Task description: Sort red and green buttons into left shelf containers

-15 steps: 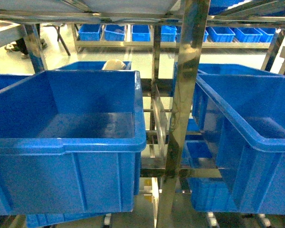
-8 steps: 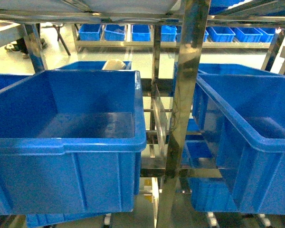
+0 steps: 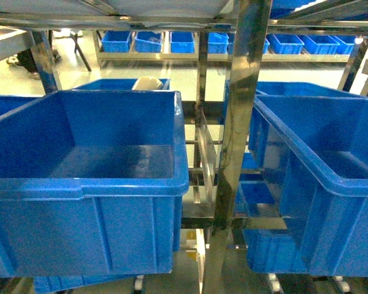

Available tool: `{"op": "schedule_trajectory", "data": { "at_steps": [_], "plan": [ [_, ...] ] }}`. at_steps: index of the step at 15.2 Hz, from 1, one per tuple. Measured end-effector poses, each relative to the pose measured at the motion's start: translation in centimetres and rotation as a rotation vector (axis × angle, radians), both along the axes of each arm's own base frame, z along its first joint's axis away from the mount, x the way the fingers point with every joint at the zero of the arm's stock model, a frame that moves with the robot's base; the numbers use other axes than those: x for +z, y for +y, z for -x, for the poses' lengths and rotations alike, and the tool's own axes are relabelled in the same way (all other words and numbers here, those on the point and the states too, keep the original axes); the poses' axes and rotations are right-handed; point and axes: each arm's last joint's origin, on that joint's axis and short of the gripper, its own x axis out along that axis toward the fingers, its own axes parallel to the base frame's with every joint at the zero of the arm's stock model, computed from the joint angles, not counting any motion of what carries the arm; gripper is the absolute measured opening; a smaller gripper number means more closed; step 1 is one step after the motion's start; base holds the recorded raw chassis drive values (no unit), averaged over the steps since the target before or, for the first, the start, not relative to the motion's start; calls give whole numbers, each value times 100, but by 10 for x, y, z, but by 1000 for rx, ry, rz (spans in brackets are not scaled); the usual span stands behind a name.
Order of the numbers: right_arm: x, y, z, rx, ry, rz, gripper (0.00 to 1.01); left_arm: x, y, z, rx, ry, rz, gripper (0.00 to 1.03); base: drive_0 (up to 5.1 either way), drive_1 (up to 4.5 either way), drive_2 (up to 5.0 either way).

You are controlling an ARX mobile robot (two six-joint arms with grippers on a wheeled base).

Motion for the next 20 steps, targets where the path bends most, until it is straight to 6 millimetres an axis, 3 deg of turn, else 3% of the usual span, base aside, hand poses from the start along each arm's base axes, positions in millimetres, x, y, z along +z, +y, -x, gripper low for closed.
{"op": "schedule_trajectory", "data": {
  "at_steps": [3, 8, 13, 14, 15, 16, 17, 19, 20],
  "plan": [
    [-25, -6, -42, -19, 158, 3, 24, 0, 0, 0, 0, 0, 0, 26, 0, 0, 0],
    [-43, -13, -83, -54, 341, -22, 24, 0, 0, 0, 0, 0, 0, 26, 0, 0, 0],
    [-42, -13, -85, -44, 330, -4, 27, 0, 0, 0, 0, 0, 0, 26, 0, 0, 0],
    [-41, -12, -85, -39, 328, -8, 37, 0, 0, 0, 0, 0, 0, 26, 0, 0, 0],
    [-45, -12, -83, -44, 302, 9, 59, 0, 0, 0, 0, 0, 0, 26, 0, 0, 0],
    [-50, -14, -64, -72, 217, 24, 97, 0, 0, 0, 0, 0, 0, 26, 0, 0, 0],
    [-40, -15, -56, -86, 142, 32, 99, 0, 0, 0, 0, 0, 0, 26, 0, 0, 0],
    [-9, -9, -23, -74, -2, 40, 98, 0, 0, 0, 0, -1, 0, 26, 0, 0, 0],
    [-7, -5, -2, -69, 0, 25, 98, 0, 0, 0, 0, 0, 0, 26, 0, 0, 0]
  ]
}}
